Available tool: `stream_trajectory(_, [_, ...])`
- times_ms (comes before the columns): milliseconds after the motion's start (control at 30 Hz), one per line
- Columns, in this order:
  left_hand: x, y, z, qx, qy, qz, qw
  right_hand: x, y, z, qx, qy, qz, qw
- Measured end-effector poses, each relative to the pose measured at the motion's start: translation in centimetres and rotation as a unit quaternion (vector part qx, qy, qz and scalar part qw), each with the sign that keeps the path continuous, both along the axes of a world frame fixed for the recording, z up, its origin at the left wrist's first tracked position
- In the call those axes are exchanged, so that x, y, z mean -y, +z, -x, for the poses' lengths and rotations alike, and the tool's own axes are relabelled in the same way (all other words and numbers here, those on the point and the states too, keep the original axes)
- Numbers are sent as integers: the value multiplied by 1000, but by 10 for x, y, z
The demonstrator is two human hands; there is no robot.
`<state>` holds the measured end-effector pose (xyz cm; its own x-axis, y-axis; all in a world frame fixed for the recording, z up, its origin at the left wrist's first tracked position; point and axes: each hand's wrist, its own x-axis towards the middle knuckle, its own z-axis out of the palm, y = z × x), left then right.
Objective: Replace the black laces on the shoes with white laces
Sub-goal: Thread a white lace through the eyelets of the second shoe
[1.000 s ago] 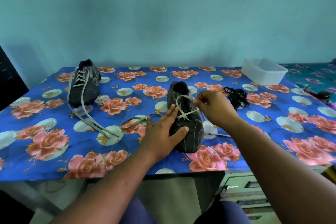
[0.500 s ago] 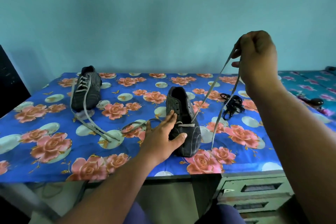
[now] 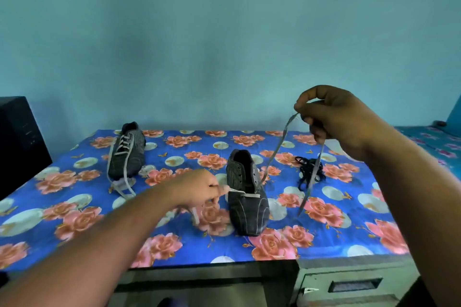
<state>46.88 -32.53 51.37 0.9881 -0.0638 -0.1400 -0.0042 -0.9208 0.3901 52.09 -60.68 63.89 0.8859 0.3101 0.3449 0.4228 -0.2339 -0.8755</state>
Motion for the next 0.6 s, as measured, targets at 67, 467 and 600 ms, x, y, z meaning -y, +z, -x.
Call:
stream_trajectory(67, [-7, 38, 7, 30, -15, 31, 999, 0, 20, 14, 4, 33, -18, 999])
stream_trajectory(467, [7, 263, 54, 169, -27, 99, 980, -21, 126, 71, 66, 109, -67, 990])
stream_trajectory(600, [21, 299, 69, 274, -42, 70, 958, -26, 150, 85, 62, 118, -96, 986])
